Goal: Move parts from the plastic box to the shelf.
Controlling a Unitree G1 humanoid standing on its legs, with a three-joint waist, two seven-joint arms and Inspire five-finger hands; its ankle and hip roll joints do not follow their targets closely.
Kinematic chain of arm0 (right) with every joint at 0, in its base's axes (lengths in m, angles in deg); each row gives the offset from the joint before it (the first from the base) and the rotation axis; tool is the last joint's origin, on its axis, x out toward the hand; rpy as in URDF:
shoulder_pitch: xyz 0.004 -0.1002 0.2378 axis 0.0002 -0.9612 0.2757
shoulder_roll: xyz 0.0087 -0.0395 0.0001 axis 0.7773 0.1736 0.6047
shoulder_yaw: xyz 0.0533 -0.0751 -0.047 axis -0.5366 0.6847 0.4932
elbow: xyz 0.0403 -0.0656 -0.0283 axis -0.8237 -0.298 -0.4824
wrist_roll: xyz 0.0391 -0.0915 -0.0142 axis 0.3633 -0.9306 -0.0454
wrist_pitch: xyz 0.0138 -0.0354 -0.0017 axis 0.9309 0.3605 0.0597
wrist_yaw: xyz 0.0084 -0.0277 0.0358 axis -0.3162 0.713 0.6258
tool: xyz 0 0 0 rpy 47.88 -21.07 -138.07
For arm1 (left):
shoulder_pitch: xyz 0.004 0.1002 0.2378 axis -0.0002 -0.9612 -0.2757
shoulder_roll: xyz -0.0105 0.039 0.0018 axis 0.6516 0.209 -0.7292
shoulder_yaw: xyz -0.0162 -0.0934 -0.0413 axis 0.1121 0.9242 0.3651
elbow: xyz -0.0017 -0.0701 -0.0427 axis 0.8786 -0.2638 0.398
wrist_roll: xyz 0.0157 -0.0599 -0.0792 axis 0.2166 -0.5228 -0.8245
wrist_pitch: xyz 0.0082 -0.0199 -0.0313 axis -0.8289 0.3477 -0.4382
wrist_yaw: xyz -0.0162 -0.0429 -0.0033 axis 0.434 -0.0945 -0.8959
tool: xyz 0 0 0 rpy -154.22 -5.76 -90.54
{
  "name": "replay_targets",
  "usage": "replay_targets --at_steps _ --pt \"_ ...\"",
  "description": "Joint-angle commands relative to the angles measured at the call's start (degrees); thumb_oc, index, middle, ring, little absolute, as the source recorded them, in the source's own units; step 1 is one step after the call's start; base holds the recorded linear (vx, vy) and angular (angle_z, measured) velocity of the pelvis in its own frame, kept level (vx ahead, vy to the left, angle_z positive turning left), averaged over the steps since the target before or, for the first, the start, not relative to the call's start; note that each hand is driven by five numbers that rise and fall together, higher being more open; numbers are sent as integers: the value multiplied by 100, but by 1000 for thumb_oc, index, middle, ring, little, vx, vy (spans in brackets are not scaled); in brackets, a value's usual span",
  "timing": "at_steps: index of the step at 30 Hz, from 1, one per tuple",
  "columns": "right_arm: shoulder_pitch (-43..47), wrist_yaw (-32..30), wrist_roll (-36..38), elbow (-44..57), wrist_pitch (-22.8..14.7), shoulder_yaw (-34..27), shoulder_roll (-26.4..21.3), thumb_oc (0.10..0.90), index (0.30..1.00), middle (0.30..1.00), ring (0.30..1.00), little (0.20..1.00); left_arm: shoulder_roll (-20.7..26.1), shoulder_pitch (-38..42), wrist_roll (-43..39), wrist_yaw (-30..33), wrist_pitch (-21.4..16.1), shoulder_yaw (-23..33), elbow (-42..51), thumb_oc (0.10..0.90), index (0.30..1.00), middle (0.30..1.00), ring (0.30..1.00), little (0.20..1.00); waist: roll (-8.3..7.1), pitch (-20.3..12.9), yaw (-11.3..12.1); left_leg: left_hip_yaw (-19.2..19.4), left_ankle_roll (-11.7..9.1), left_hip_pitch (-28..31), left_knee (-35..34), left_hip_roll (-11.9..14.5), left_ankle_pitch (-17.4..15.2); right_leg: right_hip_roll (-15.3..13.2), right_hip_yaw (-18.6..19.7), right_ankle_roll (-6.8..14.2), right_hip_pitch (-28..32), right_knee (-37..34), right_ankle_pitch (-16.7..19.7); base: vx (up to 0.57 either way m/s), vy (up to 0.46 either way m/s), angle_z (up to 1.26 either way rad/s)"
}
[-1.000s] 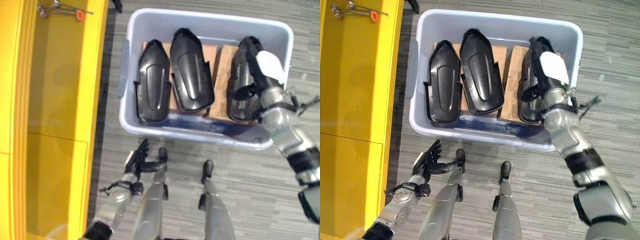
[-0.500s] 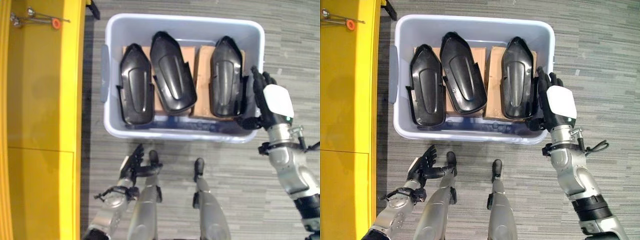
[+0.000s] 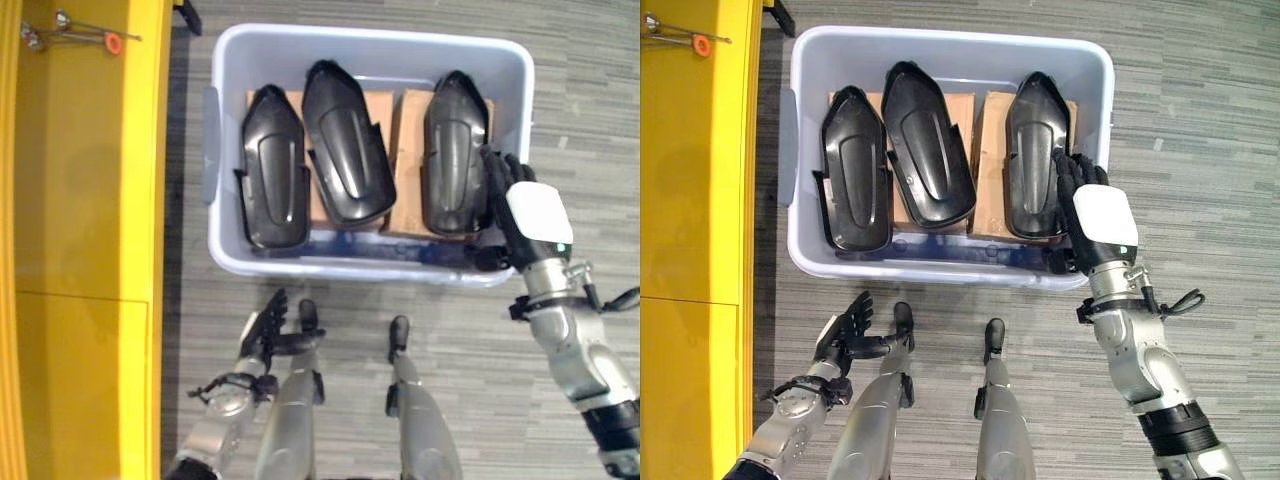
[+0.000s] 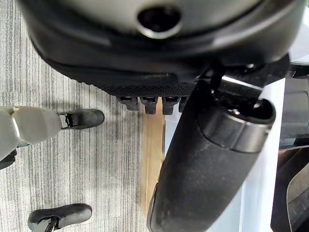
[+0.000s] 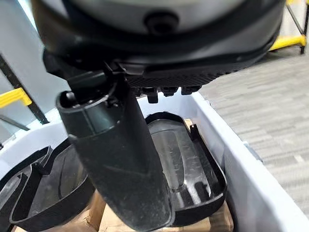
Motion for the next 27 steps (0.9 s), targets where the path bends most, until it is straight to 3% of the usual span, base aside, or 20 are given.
replay_targets --at_steps 1,4,12,27 --pt "673 -402 -502 133 -109 -81 -459 900 1000 1000 1000 1000 -28 -121 151 38 -287 6 180 900 1000 1000 1000 1000 -76 -440 115 -302 -455 505 -10 417 -461 -196 48 97 -62 392 -126 0 0 0" --pt "942 -498 -953 -37 17 101 -520 900 1000 1000 1000 1000 -31 -109 206 105 -313 19 148 900 1000 1000 1000 1000 -41 -433 161 -307 -461 455 -10 405 -454 -197 46 97 -102 396 -111 0 0 0" --pt "1106 -546 -1213 -491 172 390 -370 900 1000 1000 1000 1000 -82 -18 244 166 -367 -30 57 900 1000 1000 1000 1000 2 -410 201 -331 -462 391 -10 404 -442 -184 8 90 -162 422 -121 0 0 0" --pt "1379 -644 -1077 -1399 363 792 -11 900 1000 1000 1000 1000 -117 30 187 247 -426 -99 -33 900 1000 1000 1000 1000 89 -313 266 -352 -449 254 -10 374 -419 -178 2 84 -280 442 -121 0 -1 0"
